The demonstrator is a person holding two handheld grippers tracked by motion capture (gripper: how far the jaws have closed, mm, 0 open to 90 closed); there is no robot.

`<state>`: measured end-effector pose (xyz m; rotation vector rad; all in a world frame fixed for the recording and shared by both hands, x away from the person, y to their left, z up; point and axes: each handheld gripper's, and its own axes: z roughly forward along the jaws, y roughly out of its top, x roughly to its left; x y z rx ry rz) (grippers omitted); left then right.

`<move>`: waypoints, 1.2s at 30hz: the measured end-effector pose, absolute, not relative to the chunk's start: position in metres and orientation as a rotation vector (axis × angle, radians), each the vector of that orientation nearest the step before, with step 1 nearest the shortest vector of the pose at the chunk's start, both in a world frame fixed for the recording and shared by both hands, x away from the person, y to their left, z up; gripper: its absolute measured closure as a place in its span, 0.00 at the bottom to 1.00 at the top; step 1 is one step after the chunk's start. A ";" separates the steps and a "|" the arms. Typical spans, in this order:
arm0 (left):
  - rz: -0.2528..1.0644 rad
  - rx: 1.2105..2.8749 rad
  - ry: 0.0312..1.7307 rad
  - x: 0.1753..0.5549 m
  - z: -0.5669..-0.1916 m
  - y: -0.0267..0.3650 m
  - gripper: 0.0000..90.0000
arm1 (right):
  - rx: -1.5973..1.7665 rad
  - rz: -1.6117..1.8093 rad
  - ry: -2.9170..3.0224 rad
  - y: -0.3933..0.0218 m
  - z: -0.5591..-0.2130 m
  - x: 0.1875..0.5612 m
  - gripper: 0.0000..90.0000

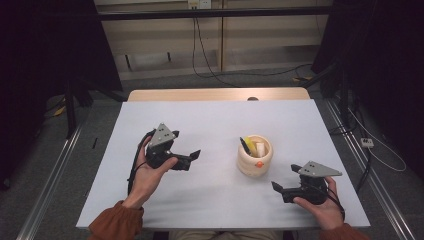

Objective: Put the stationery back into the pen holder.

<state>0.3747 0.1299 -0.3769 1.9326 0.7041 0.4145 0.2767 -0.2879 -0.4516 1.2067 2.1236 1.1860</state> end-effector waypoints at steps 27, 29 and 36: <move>0.463 1.960 0.846 0.326 -0.404 0.185 0.06 | 1.211 1.179 2.127 -0.287 -0.452 0.277 0.08; 0.474 1.963 0.849 0.323 -0.406 0.188 0.05 | 1.211 1.178 2.126 -0.287 -0.452 0.277 0.08; 0.470 1.977 0.871 0.317 -0.420 0.192 0.06 | 1.212 1.177 2.126 -0.287 -0.452 0.277 0.08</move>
